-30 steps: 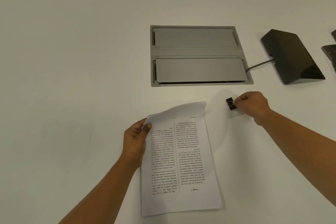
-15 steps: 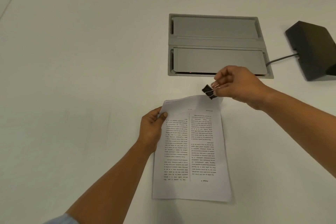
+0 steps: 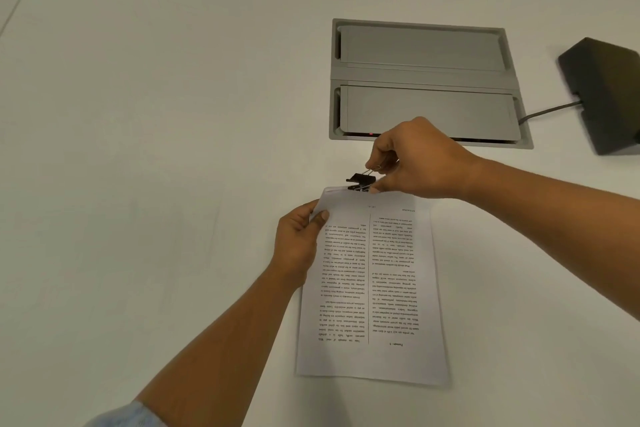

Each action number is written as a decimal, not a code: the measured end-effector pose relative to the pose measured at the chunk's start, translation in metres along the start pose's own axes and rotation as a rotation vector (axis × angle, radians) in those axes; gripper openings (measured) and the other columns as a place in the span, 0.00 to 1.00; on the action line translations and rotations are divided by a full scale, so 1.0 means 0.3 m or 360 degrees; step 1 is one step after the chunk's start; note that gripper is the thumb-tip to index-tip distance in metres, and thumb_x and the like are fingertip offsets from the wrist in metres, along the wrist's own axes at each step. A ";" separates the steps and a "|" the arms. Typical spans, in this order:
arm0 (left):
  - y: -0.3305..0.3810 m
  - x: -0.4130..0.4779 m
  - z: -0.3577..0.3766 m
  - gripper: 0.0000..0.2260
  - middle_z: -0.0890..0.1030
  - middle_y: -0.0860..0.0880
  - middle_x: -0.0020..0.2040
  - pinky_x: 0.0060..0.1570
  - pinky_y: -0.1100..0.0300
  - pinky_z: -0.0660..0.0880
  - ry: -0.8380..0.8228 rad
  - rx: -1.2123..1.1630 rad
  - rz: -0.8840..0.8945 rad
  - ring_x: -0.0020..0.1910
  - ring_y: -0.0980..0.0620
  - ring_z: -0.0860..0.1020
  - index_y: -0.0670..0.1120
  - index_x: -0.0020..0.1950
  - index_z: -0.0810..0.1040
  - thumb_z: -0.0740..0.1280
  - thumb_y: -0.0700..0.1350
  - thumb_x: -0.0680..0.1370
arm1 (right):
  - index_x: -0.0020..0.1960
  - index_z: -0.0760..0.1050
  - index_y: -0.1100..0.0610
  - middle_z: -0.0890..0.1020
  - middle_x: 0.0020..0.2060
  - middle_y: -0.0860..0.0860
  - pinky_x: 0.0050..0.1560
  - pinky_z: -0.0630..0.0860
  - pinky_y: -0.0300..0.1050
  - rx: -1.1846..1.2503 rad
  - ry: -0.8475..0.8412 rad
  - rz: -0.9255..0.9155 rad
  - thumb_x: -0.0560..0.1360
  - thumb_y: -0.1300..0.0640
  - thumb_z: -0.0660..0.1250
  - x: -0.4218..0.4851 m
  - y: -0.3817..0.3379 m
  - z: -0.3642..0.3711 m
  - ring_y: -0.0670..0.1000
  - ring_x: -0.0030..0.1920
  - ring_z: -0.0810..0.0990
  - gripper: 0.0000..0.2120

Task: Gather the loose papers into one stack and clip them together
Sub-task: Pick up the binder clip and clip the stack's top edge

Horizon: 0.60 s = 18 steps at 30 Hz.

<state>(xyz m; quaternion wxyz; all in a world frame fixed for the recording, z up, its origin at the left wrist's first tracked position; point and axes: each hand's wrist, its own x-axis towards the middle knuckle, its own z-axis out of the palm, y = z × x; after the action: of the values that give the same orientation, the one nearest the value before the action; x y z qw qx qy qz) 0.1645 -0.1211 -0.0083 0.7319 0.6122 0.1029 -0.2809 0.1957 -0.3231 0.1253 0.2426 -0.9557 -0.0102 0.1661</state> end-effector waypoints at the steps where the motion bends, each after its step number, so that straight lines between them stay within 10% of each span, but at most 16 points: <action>1: 0.000 0.000 0.000 0.10 0.86 0.42 0.50 0.45 0.51 0.84 0.0000 -0.0002 -0.0001 0.45 0.44 0.85 0.45 0.60 0.81 0.65 0.38 0.80 | 0.51 0.83 0.57 0.86 0.44 0.51 0.49 0.80 0.43 -0.0050 -0.0005 -0.0028 0.65 0.54 0.80 0.007 -0.006 -0.002 0.49 0.43 0.83 0.16; 11: -0.012 0.003 0.000 0.11 0.86 0.42 0.52 0.47 0.51 0.83 -0.0031 -0.0016 0.0046 0.48 0.44 0.85 0.47 0.59 0.82 0.65 0.38 0.80 | 0.46 0.82 0.55 0.82 0.40 0.48 0.37 0.70 0.35 -0.0520 -0.0215 -0.0239 0.70 0.54 0.76 0.083 -0.030 0.037 0.47 0.39 0.78 0.07; 18: -0.014 0.008 -0.007 0.11 0.87 0.46 0.48 0.43 0.53 0.83 -0.0053 0.0016 0.0047 0.45 0.46 0.86 0.46 0.60 0.81 0.64 0.38 0.81 | 0.72 0.67 0.52 0.75 0.65 0.45 0.57 0.75 0.41 -0.0054 -0.0468 -0.0025 0.60 0.46 0.81 0.112 0.023 0.043 0.47 0.59 0.78 0.44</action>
<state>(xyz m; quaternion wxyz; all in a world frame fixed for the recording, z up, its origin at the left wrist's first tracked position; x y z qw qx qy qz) 0.1647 -0.1201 -0.0134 0.7345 0.6125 0.0803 -0.2809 0.2229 -0.3199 0.1008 0.2237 -0.9249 -0.0558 0.3023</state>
